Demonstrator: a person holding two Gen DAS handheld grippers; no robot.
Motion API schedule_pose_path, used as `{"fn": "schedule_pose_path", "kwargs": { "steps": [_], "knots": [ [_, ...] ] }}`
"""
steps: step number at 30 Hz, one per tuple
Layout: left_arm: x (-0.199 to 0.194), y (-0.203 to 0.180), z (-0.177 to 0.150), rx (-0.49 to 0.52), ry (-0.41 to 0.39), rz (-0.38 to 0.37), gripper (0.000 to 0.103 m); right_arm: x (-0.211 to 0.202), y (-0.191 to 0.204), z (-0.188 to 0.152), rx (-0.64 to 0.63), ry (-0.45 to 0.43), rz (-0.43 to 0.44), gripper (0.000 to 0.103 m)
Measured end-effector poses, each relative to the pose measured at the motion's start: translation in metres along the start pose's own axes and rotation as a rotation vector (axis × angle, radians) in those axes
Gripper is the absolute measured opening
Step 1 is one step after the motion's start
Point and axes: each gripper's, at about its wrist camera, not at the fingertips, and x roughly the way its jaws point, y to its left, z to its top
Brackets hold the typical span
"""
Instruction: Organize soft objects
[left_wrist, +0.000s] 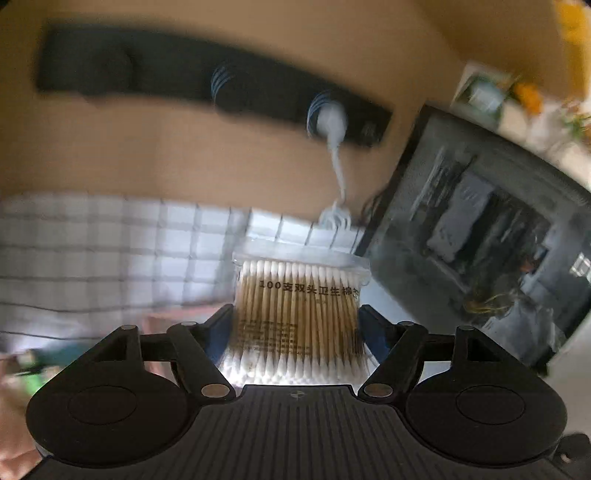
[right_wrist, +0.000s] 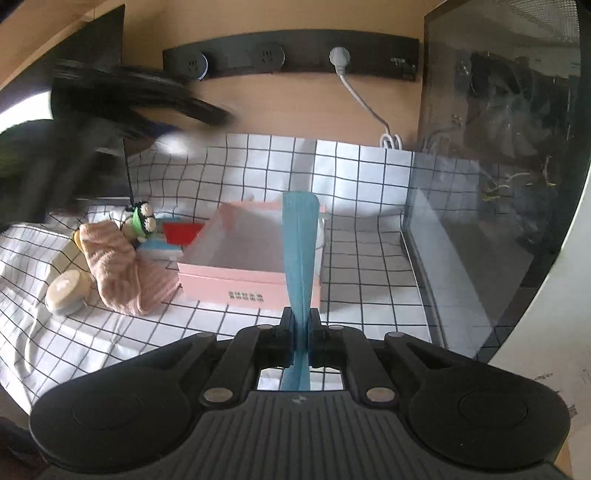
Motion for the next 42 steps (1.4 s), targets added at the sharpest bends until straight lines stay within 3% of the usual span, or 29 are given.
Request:
{"fn": "schedule_pose_path", "kwargs": {
  "steps": [3, 5, 11, 13, 17, 21, 24, 26, 28, 31, 34, 37, 40, 42],
  "knots": [
    [0.067, 0.022, -0.021, -0.063, 0.115, 0.112, 0.074, -0.001, 0.003, -0.005, 0.015, -0.014, 0.016, 0.005],
    [0.078, 0.032, -0.038, -0.107, 0.129, 0.130, 0.073, -0.003, 0.003, -0.010, 0.025, -0.012, 0.007, 0.005],
    [0.023, 0.037, -0.067, -0.155, -0.017, 0.087, 0.073, 0.006, -0.016, -0.011, 0.084, 0.027, -0.030, 0.006],
    [-0.008, 0.036, -0.082, -0.155, -0.044, 0.069, 0.073, 0.008, -0.020, 0.007, 0.085, -0.002, -0.008, 0.006],
    [-0.052, 0.031, -0.120, -0.119, 0.005, 0.072, 0.073, 0.015, -0.019, 0.078, 0.088, -0.091, 0.112, 0.006],
    [-0.087, 0.046, -0.158, -0.230, 0.018, 0.096, 0.073, 0.056, -0.005, 0.157, 0.109, -0.119, 0.205, 0.006],
    [-0.109, 0.063, -0.178, -0.301, -0.013, 0.153, 0.073, 0.108, 0.007, 0.188, 0.120, -0.061, 0.206, 0.007],
    [-0.124, 0.074, -0.188, -0.334, -0.028, 0.202, 0.073, 0.144, 0.014, 0.191, 0.104, -0.002, 0.195, 0.018],
    [-0.141, 0.086, -0.199, -0.371, -0.034, 0.256, 0.073, 0.179, 0.018, 0.183, 0.091, 0.099, 0.152, 0.040],
    [-0.161, 0.101, -0.212, -0.410, -0.040, 0.349, 0.073, 0.200, 0.019, 0.168, 0.074, 0.178, 0.071, 0.049],
    [-0.181, 0.124, -0.226, -0.456, -0.047, 0.460, 0.073, 0.190, 0.018, 0.161, 0.089, 0.153, 0.076, 0.065],
    [-0.198, 0.150, -0.231, -0.525, -0.081, 0.531, 0.073, 0.170, 0.041, 0.155, 0.005, 0.095, 0.073, 0.072],
    [-0.209, 0.179, -0.227, -0.568, -0.128, 0.521, 0.073, 0.151, 0.083, 0.143, -0.148, 0.014, 0.091, 0.082],
    [-0.211, 0.201, -0.220, -0.584, -0.137, 0.477, 0.073, 0.141, 0.113, 0.125, -0.221, -0.022, 0.117, 0.082]
  ]
}}
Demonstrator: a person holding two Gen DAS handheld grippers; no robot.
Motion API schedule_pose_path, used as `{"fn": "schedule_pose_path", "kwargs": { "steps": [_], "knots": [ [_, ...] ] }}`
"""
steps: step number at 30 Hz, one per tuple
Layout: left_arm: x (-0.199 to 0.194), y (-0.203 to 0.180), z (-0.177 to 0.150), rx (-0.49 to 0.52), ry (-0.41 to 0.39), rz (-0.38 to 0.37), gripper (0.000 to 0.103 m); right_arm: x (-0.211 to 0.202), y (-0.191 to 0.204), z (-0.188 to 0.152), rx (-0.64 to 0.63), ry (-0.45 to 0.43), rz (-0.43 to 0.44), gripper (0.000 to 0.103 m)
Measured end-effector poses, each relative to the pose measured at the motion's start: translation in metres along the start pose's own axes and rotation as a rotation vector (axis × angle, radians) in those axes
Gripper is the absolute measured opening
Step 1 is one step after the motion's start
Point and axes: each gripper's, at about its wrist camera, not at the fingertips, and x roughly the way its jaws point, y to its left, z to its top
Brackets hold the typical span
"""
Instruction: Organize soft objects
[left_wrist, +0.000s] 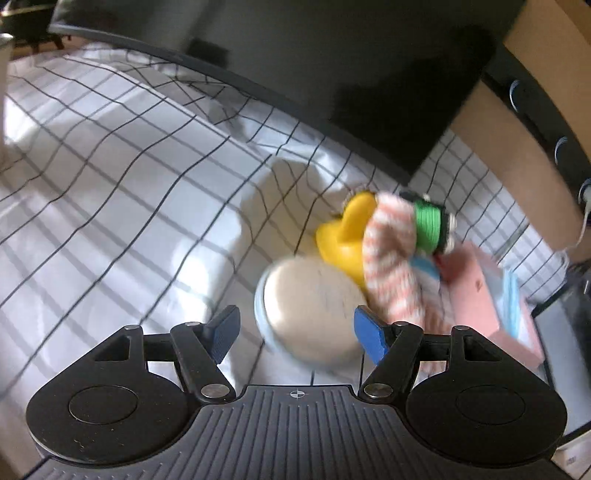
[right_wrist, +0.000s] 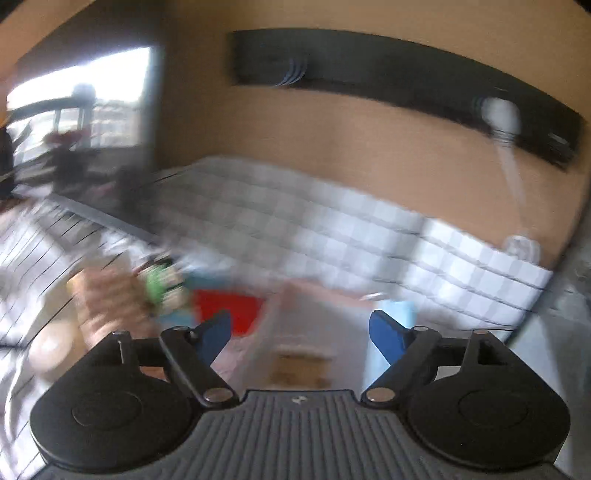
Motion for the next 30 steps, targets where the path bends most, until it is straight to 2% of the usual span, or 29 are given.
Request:
{"fn": "schedule_pose_path", "kwargs": {
  "steps": [3, 5, 7, 11, 15, 17, 19, 20, 22, 25, 30],
  "knots": [
    [0.021, 0.017, 0.021, -0.043, 0.046, -0.075, 0.073, 0.000, 0.047, -0.022, -0.061, 0.035, 0.099, 0.082],
    [0.032, 0.023, 0.028, -0.040, 0.079, -0.078, 0.073, 0.002, 0.072, -0.036, -0.095, 0.060, 0.160, 0.082],
    [0.042, 0.025, 0.031, -0.013, 0.111, -0.097, 0.073, 0.005, 0.096, -0.051, -0.144, 0.081, 0.183, 0.082],
    [0.067, 0.023, 0.027, 0.024, 0.223, -0.215, 0.074, 0.022, 0.129, -0.065, -0.211, 0.121, 0.210, 0.082],
    [0.077, 0.011, 0.024, 0.109, 0.227, -0.270, 0.076, 0.046, 0.145, -0.075, -0.182, 0.183, 0.241, 0.082],
    [0.081, 0.009, 0.023, 0.099, 0.235, -0.286, 0.077, 0.052, 0.153, -0.082, -0.156, 0.205, 0.254, 0.077],
    [0.082, 0.005, 0.023, 0.093, 0.236, -0.282, 0.076, 0.057, 0.161, -0.089, -0.165, 0.216, 0.263, 0.063],
    [0.079, 0.003, 0.024, 0.091, 0.231, -0.287, 0.076, 0.059, 0.166, -0.092, -0.178, 0.224, 0.264, 0.061],
    [0.072, -0.002, 0.025, 0.086, 0.219, -0.331, 0.075, 0.064, 0.172, -0.097, -0.194, 0.243, 0.262, 0.059],
    [0.062, -0.019, 0.024, 0.134, 0.217, -0.390, 0.074, 0.065, 0.171, -0.102, -0.190, 0.257, 0.253, 0.059],
    [0.065, -0.061, 0.010, 0.232, 0.217, -0.313, 0.074, 0.052, 0.158, -0.109, -0.169, 0.255, 0.240, 0.059]
  ]
}}
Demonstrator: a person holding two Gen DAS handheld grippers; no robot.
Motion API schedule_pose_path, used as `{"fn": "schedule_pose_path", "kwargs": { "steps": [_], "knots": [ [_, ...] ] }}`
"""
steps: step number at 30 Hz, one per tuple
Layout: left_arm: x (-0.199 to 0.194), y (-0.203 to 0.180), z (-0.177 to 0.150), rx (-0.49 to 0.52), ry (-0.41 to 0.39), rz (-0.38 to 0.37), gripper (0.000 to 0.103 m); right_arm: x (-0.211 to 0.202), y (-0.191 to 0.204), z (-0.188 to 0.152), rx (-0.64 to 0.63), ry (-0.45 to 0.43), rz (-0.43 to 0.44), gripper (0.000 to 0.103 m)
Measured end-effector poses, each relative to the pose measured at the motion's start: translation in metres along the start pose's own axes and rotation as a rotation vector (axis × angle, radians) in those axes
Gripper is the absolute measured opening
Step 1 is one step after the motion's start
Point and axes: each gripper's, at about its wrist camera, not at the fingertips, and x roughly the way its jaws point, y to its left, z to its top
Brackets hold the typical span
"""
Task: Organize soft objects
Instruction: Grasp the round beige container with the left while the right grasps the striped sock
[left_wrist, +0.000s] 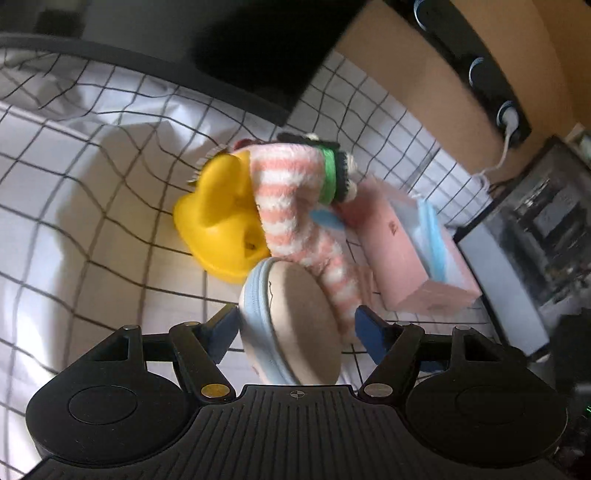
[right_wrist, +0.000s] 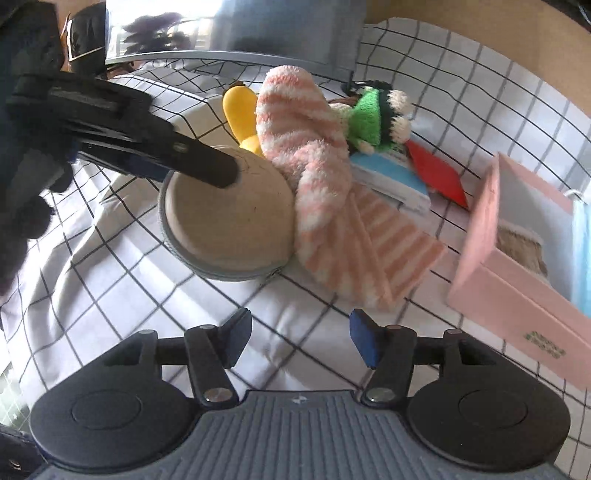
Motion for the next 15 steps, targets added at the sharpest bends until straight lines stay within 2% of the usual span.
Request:
{"fn": "schedule_pose_path", "kwargs": {
  "steps": [4, 10, 12, 15],
  "knots": [
    [0.016, -0.024, 0.002, -0.001, -0.012, -0.033, 0.074, -0.014, -0.008, -0.016, 0.015, -0.004, -0.018, 0.059],
    [0.028, -0.075, 0.007, 0.108, -0.033, -0.018, 0.072, -0.041, -0.030, -0.040, 0.042, -0.037, -0.076, 0.059],
    [0.039, -0.094, 0.007, 0.160, -0.018, 0.038, 0.072, -0.052, -0.040, -0.049, 0.065, -0.053, -0.093, 0.059],
    [0.058, -0.115, 0.004, 0.248, -0.008, 0.197, 0.073, -0.066, -0.058, -0.061, 0.105, -0.068, -0.113, 0.059]
  ]
}}
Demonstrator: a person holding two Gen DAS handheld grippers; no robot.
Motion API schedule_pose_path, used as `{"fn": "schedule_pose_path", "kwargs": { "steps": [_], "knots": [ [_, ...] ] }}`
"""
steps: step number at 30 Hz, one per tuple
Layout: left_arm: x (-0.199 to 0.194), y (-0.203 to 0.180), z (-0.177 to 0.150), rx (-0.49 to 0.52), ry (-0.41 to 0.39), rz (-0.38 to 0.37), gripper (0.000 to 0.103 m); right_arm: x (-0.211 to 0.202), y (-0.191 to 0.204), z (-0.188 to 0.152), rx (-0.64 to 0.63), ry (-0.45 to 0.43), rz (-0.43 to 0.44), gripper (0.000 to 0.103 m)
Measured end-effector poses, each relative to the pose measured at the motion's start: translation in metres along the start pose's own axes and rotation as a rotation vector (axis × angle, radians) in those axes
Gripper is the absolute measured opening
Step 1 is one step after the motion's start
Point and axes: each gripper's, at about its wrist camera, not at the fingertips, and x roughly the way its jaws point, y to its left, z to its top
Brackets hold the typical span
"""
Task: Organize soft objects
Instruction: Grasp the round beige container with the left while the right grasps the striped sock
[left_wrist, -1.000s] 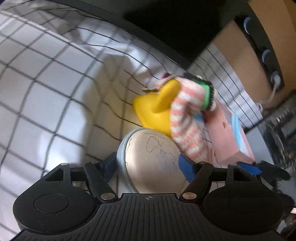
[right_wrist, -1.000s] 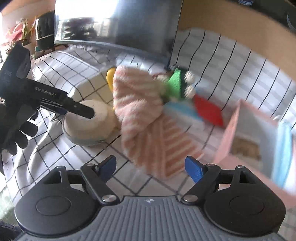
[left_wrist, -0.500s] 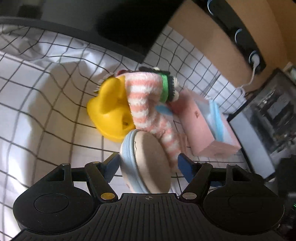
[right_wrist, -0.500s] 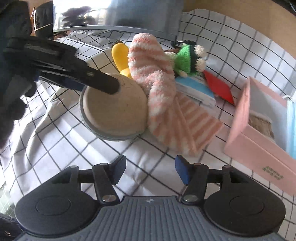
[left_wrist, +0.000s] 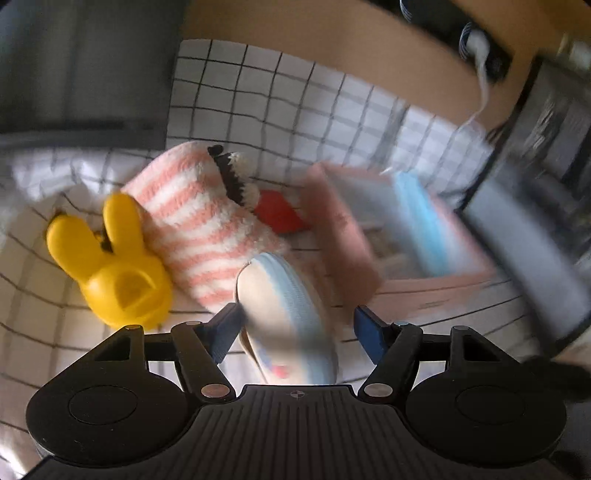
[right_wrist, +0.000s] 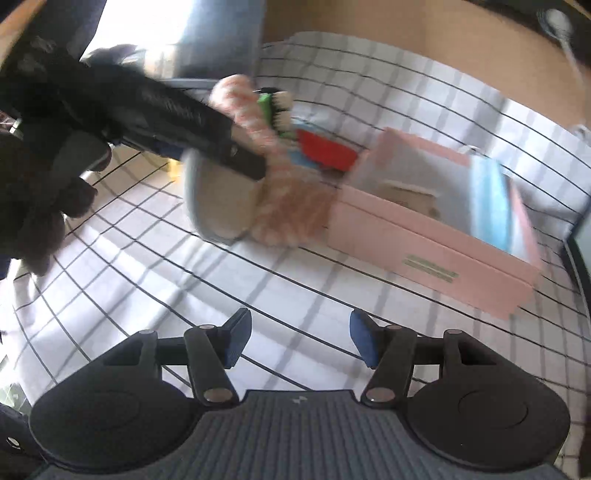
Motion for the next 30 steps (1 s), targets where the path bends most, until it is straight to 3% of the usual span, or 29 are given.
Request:
{"fn": "schedule_pose_path", "kwargs": {
  "steps": [3, 6, 12, 18, 22, 27, 29, 30],
  "knots": [
    [0.009, -0.002, 0.002, 0.000, -0.005, 0.081, 0.070, -0.009, -0.016, -0.009, 0.019, -0.013, -0.021, 0.059],
    [0.016, 0.004, 0.000, -0.036, 0.025, 0.117, 0.047, -0.013, -0.027, -0.012, 0.027, -0.023, -0.033, 0.059],
    [-0.008, 0.026, -0.020, -0.121, -0.039, 0.085, 0.046, -0.010, -0.026, -0.001, -0.014, -0.043, -0.020, 0.059],
    [-0.073, 0.057, -0.050, -0.217, -0.085, 0.067, 0.045, 0.002, -0.004, 0.042, -0.127, -0.122, 0.024, 0.060],
    [-0.115, 0.086, -0.072, -0.308, -0.091, 0.072, 0.045, 0.028, 0.017, 0.079, -0.170, -0.163, 0.046, 0.060],
    [-0.140, 0.100, -0.085, -0.330, -0.085, 0.067, 0.045, 0.080, 0.045, 0.126, -0.182, -0.156, 0.014, 0.060],
    [-0.141, 0.100, -0.088, -0.316, -0.072, 0.051, 0.045, 0.097, 0.052, 0.135, -0.178, -0.142, -0.019, 0.051],
    [-0.140, 0.099, -0.089, -0.309, -0.063, 0.041, 0.045, 0.103, 0.054, 0.139, -0.175, -0.129, -0.029, 0.026]
  ]
}}
